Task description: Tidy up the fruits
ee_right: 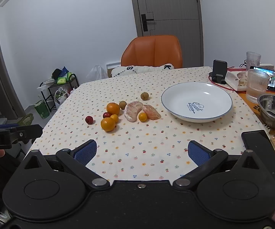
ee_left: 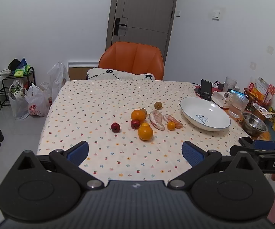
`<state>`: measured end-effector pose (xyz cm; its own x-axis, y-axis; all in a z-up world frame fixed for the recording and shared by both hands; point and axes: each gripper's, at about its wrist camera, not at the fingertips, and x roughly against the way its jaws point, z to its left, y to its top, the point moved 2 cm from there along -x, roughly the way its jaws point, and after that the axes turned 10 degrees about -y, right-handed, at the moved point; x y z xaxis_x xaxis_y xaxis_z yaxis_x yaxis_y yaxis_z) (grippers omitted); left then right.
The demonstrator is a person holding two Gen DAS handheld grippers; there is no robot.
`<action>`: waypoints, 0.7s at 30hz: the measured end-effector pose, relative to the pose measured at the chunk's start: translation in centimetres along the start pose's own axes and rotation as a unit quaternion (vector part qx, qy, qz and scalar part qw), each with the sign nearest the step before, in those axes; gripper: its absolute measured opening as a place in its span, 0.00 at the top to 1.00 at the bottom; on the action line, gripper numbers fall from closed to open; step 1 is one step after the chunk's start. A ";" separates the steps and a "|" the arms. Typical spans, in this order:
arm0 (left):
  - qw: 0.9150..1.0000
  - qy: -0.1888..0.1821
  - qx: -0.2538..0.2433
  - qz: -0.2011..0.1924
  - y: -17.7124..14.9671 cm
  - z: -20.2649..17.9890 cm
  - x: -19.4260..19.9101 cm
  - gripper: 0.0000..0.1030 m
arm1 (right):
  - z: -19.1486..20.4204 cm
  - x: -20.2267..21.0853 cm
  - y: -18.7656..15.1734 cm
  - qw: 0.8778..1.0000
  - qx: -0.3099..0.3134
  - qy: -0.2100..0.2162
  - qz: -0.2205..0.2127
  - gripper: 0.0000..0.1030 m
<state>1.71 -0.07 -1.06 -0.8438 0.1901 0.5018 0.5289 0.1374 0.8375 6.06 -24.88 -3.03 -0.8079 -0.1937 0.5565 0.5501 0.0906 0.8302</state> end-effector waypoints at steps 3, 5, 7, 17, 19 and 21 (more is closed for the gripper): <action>1.000 0.000 0.001 0.003 0.0 0.0 -0.5 0.00 | 0.2 -0.4 -0.1 1.000 0.004 -0.001 0.003 0.00; 1.000 0.000 0.000 0.006 0.1 0.0 -0.9 0.00 | 0.3 -0.9 -0.1 1.000 0.006 -0.001 0.006 0.00; 1.000 0.001 0.001 0.008 0.1 0.1 -1.3 0.00 | 0.2 -1.5 0.0 1.000 0.005 0.000 0.010 0.00; 1.000 0.010 0.016 0.011 0.9 1.5 -3.7 0.00 | -0.3 -4.8 0.7 1.000 -0.003 0.002 0.025 0.00; 1.000 0.009 0.018 0.015 0.9 1.8 -4.3 0.00 | -0.4 -5.5 0.8 1.000 -0.001 0.004 0.031 0.00; 1.000 0.007 0.021 0.017 1.0 2.0 -4.8 0.00 | -0.4 -6.1 0.9 0.999 -0.002 0.006 0.034 0.00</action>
<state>6.46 1.09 -3.11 -0.8261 0.1819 0.5333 0.5607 0.1710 0.8102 11.53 -24.05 -5.70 -0.7659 -0.1995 0.6113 0.6047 0.0999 0.7902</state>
